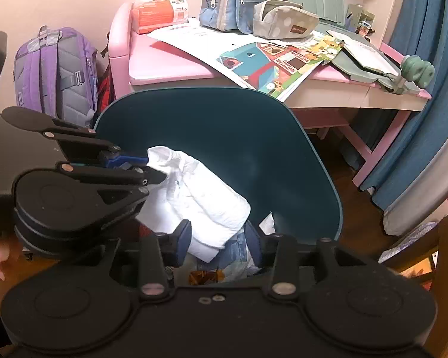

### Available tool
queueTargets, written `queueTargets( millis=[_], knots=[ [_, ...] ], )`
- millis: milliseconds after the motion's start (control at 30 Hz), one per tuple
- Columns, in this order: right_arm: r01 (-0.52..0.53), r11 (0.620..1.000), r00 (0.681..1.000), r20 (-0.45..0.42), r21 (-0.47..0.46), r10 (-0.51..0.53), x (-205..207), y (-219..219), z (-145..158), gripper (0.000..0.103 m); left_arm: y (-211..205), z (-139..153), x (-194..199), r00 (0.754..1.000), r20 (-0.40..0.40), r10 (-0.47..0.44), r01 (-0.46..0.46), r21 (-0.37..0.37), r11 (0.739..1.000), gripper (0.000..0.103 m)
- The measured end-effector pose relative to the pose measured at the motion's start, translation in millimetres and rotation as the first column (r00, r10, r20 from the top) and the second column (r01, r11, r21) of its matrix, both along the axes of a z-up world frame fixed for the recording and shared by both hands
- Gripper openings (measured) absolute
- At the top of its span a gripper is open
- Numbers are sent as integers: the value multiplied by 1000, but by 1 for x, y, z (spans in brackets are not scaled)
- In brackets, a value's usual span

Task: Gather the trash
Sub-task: 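Open both tools over the teal bin, dropping tissue and wrapper inside, then move both tools back down toward the floor by the bed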

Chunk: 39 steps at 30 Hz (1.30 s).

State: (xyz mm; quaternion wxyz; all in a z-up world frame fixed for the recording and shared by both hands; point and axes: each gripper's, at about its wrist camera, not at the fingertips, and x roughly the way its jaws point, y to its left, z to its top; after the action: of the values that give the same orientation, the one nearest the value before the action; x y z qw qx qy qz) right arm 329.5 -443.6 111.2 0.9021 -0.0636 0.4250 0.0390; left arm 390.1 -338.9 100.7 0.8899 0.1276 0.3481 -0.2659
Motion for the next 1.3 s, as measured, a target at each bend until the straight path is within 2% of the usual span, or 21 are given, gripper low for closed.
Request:
queueTargets(
  millis=[67, 100, 133, 167, 233, 267, 433, 600, 900, 1000, 1100, 1300],
  knots=[
    [-2, 1000, 1000, 0, -7, 2, -3, 2, 1, 44, 2, 0, -2, 1000, -8, 3, -3, 3, 1000, 10],
    [-2, 1000, 1000, 2, -8, 2, -5, 3, 1, 46, 3, 0, -2, 1000, -11, 4, -4, 9, 1000, 17],
    [-2, 1000, 1000, 4, -9, 2, -8, 4, 2, 47, 5, 0, -3, 1000, -11, 8, -8, 16, 1000, 28],
    [-3, 1000, 1000, 7, -12, 4, -10, 5, 3, 47, 7, 1, -5, 1000, -6, 14, -14, 19, 1000, 35],
    [-6, 1000, 1000, 17, -11, 6, -17, 7, 6, 48, 11, 4, -9, 999, 22, 26, -27, 13, 1000, 67],
    [-5, 1000, 1000, 23, -10, 5, -19, 8, 8, 49, 13, 6, -13, 999, 42, 28, -28, 2, 1000, 69],
    [-18, 1000, 998, 65, 2, 18, -38, 14, 23, 51, 22, 20, -28, 998, 68, 18, -17, -19, 1000, 70],
    [-74, 997, 991, 113, 2, 73, -62, 33, 41, 52, 47, 37, -50, 995, 99, 31, -26, -55, 998, 70],
    [-241, 970, 956, 177, 21, 234, -96, 98, 55, 54, 120, 51, -98, 981, 168, 101, -92, -61, 994, 72],
    [-310, 950, 934, 193, 23, 300, -105, 128, 53, 54, 151, 53, -113, 974, 183, 131, -122, -60, 991, 72],
    [-372, 928, 913, 190, 19, 362, -108, 161, 45, 55, 182, 50, -127, 969, 181, 167, -156, -73, 985, 79],
    [-481, 876, 869, 152, 41, 471, -103, 231, 13, 55, 252, 32, -151, 955, 159, 249, -238, -85, 968, 79]
  ],
)
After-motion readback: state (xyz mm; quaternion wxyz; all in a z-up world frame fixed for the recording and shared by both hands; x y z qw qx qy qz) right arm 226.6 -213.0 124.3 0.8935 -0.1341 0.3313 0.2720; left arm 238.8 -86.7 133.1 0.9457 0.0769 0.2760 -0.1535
